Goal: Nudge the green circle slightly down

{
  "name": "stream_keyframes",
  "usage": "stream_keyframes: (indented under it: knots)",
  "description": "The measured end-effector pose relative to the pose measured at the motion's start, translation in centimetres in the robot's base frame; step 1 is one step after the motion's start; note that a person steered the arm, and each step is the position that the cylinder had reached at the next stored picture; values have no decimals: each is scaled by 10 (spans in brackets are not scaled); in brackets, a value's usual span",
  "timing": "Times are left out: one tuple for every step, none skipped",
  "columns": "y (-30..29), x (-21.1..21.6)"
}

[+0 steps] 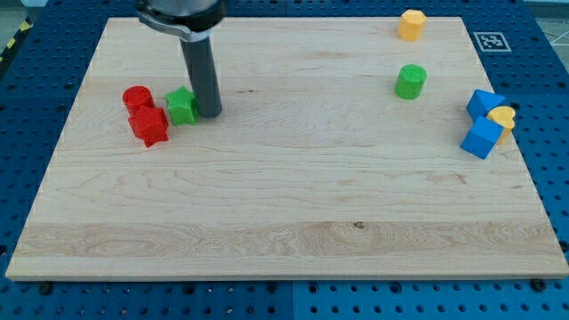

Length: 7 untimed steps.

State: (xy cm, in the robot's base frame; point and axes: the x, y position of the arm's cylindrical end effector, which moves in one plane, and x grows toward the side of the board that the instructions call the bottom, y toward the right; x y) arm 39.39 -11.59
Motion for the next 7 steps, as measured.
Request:
stream_keyframes:
  knots:
    - [-18,-11]
    - [-25,-11]
    - [-18,-11]
    - [37,-13]
    - [110,-13]
    - [150,-37]
    - [155,-80]
